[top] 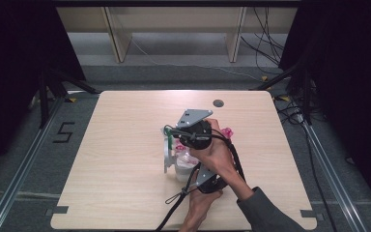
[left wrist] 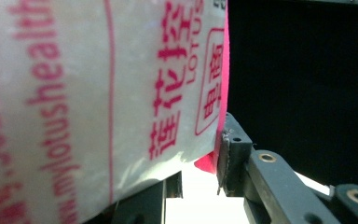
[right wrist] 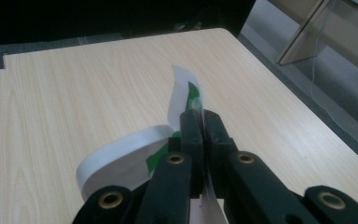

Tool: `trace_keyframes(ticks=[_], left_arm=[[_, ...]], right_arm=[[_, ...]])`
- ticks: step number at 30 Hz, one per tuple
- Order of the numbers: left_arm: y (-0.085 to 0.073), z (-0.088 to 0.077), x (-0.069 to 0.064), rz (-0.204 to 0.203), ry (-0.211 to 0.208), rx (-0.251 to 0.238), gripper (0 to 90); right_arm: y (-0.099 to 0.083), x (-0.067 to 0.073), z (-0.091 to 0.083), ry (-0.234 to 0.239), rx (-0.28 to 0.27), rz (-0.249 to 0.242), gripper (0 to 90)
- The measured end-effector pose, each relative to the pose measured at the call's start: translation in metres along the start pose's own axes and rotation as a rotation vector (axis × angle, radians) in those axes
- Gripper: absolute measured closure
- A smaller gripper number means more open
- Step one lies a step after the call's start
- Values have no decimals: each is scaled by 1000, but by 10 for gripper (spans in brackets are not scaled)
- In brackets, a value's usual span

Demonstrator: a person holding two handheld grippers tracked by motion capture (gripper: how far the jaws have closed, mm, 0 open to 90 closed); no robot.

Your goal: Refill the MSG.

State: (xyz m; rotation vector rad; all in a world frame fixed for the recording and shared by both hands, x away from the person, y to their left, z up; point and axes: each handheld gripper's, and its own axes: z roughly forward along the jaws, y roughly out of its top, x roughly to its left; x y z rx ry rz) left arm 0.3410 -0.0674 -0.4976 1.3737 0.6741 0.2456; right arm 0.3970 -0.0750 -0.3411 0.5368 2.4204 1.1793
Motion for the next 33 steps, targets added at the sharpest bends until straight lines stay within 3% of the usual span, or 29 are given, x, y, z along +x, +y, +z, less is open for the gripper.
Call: trace_keyframes(ticks=[9,11,13,15,16,18,22,25,28,33], left_arm=[[1,-1,1,14,-5,15,741],[1,-1,0,-4,-10,-1,741],[1,-2,2,22,-4,21,741],[1,-2,2,16,-4,21,741],[1,-1,1,-3,17,3,741],[0,0,1,-5,10,-1,740],[1,0,1,-1,11,-1,740],[0,0,0,-15,-6,1,740],[1,-1,0,-15,-9,1,740],[0,0,0,-14,-14,-2,740]], right_arm=[[0,0,0,4,1,7,897],[0,-1,0,2,-1,-7,897],[0,0,-1,4,1,5,897],[1,0,0,2,8,-7,897],[1,-1,1,0,13,-22,897],[1,0,4,0,34,-31,897],[1,0,4,-2,24,-9,897],[0,-1,5,-6,26,-26,897],[1,0,3,2,30,4,897],[1,-1,3,3,22,-9,897]])
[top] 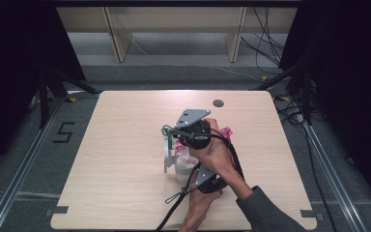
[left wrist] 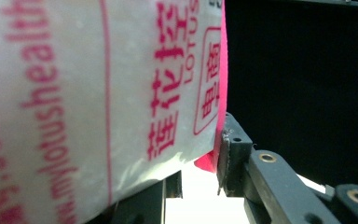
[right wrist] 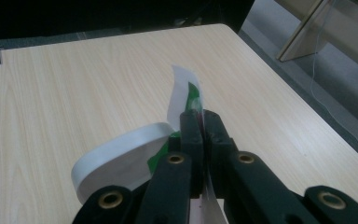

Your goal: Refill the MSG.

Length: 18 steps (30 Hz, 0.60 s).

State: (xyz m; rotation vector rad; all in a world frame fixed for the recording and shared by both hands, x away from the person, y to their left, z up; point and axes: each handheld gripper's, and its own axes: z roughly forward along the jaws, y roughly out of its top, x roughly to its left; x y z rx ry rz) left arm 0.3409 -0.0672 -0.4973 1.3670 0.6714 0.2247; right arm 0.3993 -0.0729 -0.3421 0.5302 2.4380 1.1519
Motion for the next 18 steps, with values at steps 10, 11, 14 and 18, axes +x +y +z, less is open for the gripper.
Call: trace_keyframes(ticks=[10,11,14,18], left_arm=[[1,-1,2,30,6,22,740],[1,-1,2,29,5,20,740],[0,-1,2,28,7,22,740],[1,-1,2,30,6,22,740]], right_arm=[[0,-1,-1,0,-5,-2,897],[0,-1,-1,-1,-6,-1,897],[0,0,-2,0,-3,13,897],[0,0,-2,0,-3,13,897]])
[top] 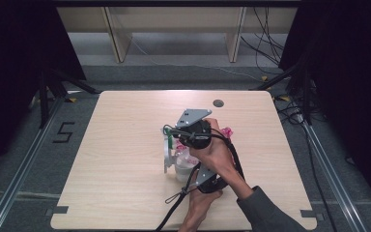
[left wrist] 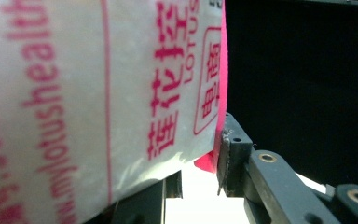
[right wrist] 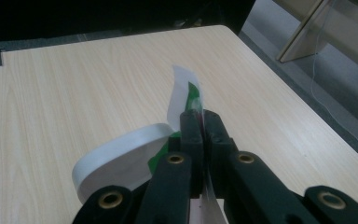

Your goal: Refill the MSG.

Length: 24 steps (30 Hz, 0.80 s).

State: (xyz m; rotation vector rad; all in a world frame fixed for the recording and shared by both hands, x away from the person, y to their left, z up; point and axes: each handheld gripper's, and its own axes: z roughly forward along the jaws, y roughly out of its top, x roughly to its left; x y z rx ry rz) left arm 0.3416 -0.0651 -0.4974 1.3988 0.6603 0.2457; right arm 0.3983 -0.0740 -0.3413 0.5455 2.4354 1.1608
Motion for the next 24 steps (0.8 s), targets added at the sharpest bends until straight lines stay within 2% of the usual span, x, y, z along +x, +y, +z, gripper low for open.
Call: trace_keyframes(ticks=[7,9,10,11,12,13,15,17,18,19,20,21,23,24], left_arm=[[0,0,0,3,1,-1,740],[0,1,-1,-11,2,-13,740],[0,1,-2,-10,9,-9,740],[0,1,-2,-5,12,-6,740],[0,2,-2,-1,18,-7,740],[0,2,-2,1,16,-4,740],[-1,2,-2,4,16,3,740],[-1,2,-2,1,15,5,740],[-2,3,-2,0,16,5,740],[-1,2,-1,14,57,10,740],[0,-3,4,89,71,79,740],[0,-3,4,85,70,81,741],[0,-3,4,83,70,83,741],[0,-3,4,82,70,82,741]], right_arm=[[0,0,-1,-1,-6,-3,897],[0,-2,-1,-2,-17,-17,897],[0,-1,-3,6,-20,9,897],[0,-2,-3,6,-27,-5,897],[-1,-2,-5,11,-25,20,897],[-1,-4,-6,13,-37,2,897],[-1,-5,-9,13,-54,5,897],[-3,-5,-13,11,-60,30,897],[-3,-7,-15,14,-66,17,897],[-4,-8,-17,16,-75,15,897],[-4,-9,-19,5,-85,13,897],[-5,-10,-20,20,-90,19,897],[-6,-10,-23,20,-102,30,897],[-6,-10,-25,23,-109,54,897]])
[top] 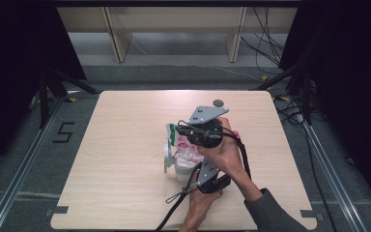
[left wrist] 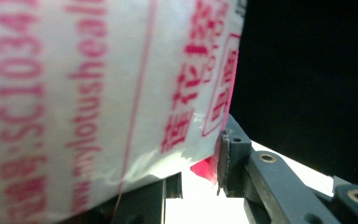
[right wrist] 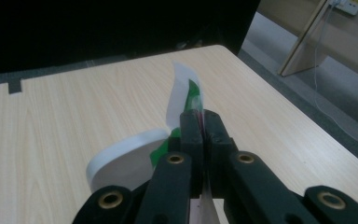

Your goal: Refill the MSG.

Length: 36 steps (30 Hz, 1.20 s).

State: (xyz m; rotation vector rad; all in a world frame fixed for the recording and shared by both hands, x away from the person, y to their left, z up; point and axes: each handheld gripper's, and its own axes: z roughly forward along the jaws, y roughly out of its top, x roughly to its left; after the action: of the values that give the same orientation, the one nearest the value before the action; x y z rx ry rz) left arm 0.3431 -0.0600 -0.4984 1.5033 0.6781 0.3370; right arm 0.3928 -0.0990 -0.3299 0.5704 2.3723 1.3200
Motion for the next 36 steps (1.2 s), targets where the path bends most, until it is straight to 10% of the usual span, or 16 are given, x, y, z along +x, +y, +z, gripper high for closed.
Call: trace_keyframes(ticks=[36], left_arm=[[-6,0,4,39,6,89,718]], right_arm=[[-14,-23,-68,-37,-100,27,900]])
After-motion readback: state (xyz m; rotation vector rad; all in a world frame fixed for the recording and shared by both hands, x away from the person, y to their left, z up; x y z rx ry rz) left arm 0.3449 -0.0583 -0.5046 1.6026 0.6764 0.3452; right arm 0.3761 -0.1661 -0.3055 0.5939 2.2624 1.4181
